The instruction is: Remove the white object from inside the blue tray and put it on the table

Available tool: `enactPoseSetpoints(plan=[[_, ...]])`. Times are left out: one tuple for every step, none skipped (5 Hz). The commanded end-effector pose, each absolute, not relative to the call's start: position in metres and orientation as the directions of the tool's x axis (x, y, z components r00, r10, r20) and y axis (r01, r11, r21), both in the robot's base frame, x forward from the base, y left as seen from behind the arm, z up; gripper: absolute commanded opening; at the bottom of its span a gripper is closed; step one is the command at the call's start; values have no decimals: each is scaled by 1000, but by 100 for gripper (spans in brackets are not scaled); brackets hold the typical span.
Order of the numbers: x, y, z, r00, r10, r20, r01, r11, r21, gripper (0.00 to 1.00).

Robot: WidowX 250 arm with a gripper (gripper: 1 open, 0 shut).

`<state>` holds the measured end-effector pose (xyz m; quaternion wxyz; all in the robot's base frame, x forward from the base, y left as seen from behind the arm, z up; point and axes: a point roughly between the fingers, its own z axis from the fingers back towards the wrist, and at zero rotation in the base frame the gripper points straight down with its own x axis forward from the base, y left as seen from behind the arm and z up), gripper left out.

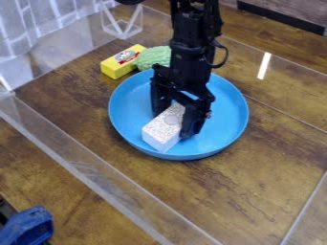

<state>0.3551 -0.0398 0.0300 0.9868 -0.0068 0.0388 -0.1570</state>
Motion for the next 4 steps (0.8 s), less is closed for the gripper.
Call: enactPoseSetpoints(plan=[[367,-34,42,952,-305,-22,304,952,-23,100],[369,-29,42,951,-307,-22,306,951,-31,100],[370,-24,41,952,-307,-22,306,951,-41,100],[371,-22,39,954,-299,-29,297,954,-49,0]])
